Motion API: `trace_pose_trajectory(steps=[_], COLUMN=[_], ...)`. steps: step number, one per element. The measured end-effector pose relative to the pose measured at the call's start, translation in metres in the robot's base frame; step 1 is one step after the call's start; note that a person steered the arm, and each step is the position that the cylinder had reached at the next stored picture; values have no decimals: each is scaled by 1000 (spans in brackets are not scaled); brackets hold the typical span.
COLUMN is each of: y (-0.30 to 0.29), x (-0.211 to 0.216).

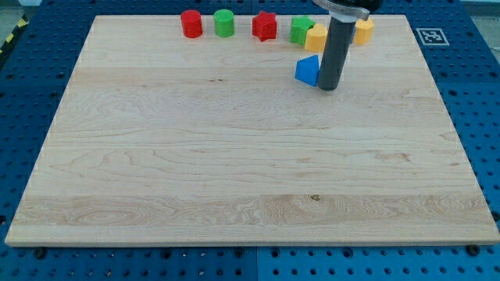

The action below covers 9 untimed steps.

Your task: Move the blue triangle towards the top center

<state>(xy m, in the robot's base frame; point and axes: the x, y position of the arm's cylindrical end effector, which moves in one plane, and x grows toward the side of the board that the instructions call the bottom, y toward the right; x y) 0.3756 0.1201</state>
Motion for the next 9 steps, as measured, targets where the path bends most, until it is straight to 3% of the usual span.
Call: trace_pose_trajectory(steps=[4,6,9], y=[-1,-46,-132], x=[-12,-36,-37])
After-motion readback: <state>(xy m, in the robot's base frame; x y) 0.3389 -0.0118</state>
